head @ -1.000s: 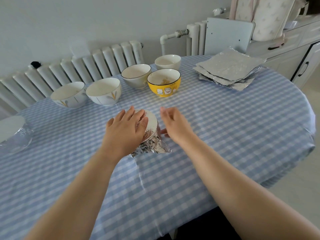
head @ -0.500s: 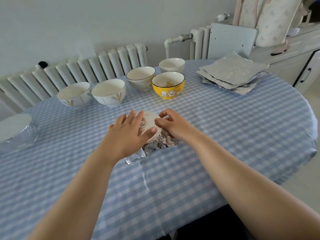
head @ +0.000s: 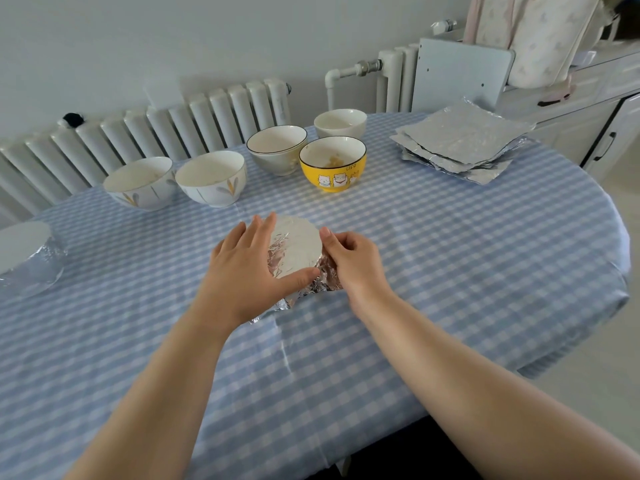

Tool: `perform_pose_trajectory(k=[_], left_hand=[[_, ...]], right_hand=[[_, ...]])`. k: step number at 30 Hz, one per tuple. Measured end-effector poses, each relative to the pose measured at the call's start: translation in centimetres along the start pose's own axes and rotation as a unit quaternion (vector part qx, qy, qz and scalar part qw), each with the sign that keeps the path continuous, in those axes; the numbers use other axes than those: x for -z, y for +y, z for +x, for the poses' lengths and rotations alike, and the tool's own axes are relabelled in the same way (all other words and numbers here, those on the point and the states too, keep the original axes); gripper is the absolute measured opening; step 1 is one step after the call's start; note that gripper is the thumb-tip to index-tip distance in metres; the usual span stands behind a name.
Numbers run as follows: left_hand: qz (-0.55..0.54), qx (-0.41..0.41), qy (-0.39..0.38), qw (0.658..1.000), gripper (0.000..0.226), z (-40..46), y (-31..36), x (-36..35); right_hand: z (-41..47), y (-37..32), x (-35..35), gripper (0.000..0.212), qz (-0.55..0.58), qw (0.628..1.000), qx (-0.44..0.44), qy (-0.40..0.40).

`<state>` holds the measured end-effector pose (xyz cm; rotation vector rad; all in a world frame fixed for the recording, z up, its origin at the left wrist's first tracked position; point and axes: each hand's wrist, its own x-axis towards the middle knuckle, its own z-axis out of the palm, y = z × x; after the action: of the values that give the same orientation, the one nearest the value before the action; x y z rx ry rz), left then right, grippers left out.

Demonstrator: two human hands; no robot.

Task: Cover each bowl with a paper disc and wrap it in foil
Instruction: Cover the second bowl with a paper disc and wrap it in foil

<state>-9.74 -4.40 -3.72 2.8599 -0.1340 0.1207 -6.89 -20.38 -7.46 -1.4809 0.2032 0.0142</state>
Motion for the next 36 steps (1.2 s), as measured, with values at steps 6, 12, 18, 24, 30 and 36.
perform_pose_trajectory(k=[6,12,18,24,30,36], left_hand=[[0.005,0.009,-0.004,1.000,0.119,0.0,0.4,0.2],[0.012,0.008,0.002,1.000,0.113,0.0,0.3,0.1],[0.014,0.007,0.008,1.000,0.123,0.1,0.3,-0.1],[0.012,0.013,0.000,1.000,0.109,0.0,0.5,0.0],[0.004,0.022,-0.008,1.000,0.109,0.0,0.8,0.3],[0.002,0.027,-0.013,1.000,0.109,-0.3,1.0,0.5]], right_hand=[[0.2,0.4,-0.3,0.030,-0.009,1.000,-0.008,0.028],[-0.4,0.4,-0.4,0.023,0.011,0.999,-0.033,0.028],[0.3,0.9,-1.1,0.011,0.008,0.998,-0.048,0.037],[0.7,0.3,-0.4,0.024,-0.154,0.987,-0.022,-0.040],[1.9,-0.9,1.7,0.028,-0.321,0.944,0.073,-0.029],[-0.4,-1.1,0.4,0.024,-0.138,0.983,0.121,-0.032]])
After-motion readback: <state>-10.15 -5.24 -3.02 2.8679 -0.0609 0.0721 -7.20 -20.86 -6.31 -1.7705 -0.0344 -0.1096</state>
